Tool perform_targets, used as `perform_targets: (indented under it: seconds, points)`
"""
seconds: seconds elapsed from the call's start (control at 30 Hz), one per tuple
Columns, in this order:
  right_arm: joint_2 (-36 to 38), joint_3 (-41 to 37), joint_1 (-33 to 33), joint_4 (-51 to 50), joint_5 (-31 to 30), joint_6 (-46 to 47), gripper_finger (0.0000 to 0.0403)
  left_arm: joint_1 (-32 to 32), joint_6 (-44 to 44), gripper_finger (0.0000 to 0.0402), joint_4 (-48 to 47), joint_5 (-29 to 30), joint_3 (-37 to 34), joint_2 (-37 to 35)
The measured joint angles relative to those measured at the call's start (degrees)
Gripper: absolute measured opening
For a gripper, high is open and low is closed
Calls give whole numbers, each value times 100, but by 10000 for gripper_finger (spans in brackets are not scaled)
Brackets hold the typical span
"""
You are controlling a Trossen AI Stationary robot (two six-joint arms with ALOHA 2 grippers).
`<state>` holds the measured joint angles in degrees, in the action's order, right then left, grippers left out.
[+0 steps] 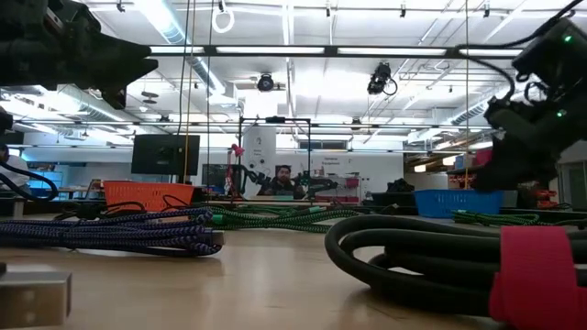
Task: Pick & Place USB Port
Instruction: Put the green charger cable into the blue bin
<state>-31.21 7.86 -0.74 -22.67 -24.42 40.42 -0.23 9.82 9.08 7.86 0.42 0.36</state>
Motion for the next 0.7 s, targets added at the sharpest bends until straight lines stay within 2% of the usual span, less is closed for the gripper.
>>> perform_targets:
  seconds: [0.13, 0.47, 0.7]
  points:
    - [-475, 0, -80, 6, 396, 95, 139, 0, 0, 124, 4, 12, 1, 0]
    - [-774, 0, -111, 86, 870, 320, 226, 0, 6, 124, 4, 48, 0, 0]
    - [-978, 0, -107, 421, 921, 404, 235, 0, 7, 124, 7, 48, 0, 0]
